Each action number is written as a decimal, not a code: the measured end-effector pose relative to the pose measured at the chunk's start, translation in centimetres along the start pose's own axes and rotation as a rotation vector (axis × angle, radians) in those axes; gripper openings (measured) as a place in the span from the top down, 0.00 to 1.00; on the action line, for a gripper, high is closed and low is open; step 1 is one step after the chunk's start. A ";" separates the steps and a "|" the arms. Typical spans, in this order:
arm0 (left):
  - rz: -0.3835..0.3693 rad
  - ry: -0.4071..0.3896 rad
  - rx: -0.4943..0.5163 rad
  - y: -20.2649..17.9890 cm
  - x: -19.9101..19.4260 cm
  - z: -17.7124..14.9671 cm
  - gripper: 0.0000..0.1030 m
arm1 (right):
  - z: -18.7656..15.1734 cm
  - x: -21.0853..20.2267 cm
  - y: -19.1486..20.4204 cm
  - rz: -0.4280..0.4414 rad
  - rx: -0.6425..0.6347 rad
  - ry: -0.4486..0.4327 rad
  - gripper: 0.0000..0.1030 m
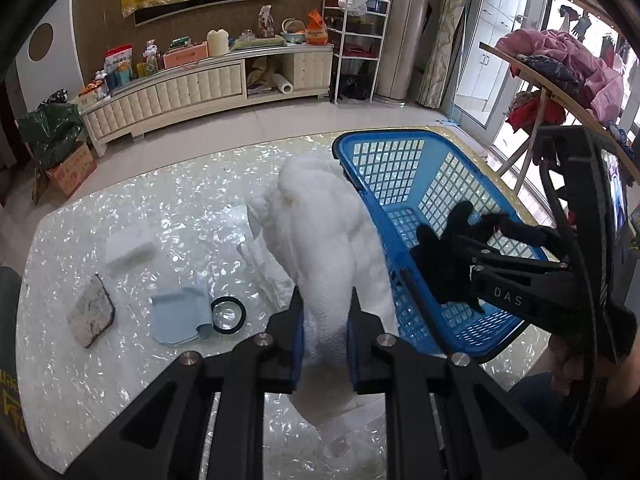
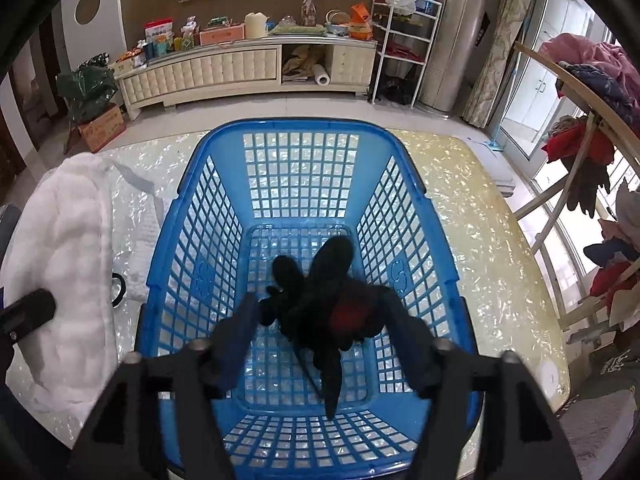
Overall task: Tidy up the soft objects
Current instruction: 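Carry the dragon over the blue basket and release it with the right gripper, then carry the white quilted pad into the blue basket and open the left gripper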
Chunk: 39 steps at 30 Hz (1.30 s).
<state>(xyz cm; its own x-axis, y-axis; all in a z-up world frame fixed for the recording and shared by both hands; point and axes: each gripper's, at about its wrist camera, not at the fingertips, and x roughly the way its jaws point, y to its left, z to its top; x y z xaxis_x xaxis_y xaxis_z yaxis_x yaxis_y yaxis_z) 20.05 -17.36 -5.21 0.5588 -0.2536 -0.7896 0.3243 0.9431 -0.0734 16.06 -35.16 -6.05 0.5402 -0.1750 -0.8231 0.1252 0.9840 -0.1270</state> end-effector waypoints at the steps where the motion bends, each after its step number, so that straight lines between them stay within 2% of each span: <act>1: 0.000 0.000 0.000 0.0 -0.1 -0.1 0.85 | 0.0 -0.3 0.0 0.001 0.004 -0.006 0.30; 2: 0.000 0.001 -0.001 0.0 -0.2 -0.1 0.85 | -0.1 -0.8 0.1 0.001 0.005 -0.014 0.25; 3: -0.001 0.001 -0.002 0.0 -0.3 -0.2 0.85 | 0.0 -0.7 -0.1 0.001 0.006 -0.018 0.15; 5: -0.001 -0.001 -0.007 0.0 -0.7 -0.3 0.85 | 0.0 -1.1 -0.3 0.000 0.006 -0.036 0.06; 9: 0.001 -0.020 -0.011 0.2 -1.8 -0.3 0.85 | 0.2 -2.2 0.0 -0.009 0.000 -0.057 0.00; 15: -0.002 -0.043 -0.034 1.1 -3.3 -0.5 0.85 | -0.1 -3.6 0.7 -0.019 0.001 -0.086 0.00; 21: -0.002 -0.062 -0.037 1.3 -4.7 -0.8 0.85 | -0.4 -5.3 0.8 0.034 0.021 -0.120 0.00; 24: -0.032 -0.072 -0.033 1.0 -5.5 -0.6 0.85 | -0.7 -6.4 0.9 0.045 0.024 -0.143 0.00; 30: -0.033 -0.090 0.000 -0.5 -6.4 -0.4 0.85 | -1.8 -8.2 0.0 0.064 0.033 -0.185 0.00; 39: -0.071 -0.102 0.083 -4.2 -5.9 1.3 0.85 | -3.0 -8.5 -2.8 0.032 0.088 -0.203 0.00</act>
<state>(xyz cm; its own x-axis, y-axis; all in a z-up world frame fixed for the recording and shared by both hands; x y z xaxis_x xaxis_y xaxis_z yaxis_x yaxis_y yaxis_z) 16.33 -20.14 0.56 0.6054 -0.3433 -0.7181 0.4250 0.9022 -0.0731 8.61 -36.27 -0.34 0.7005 -0.1560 -0.6964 0.1728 0.9838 -0.0466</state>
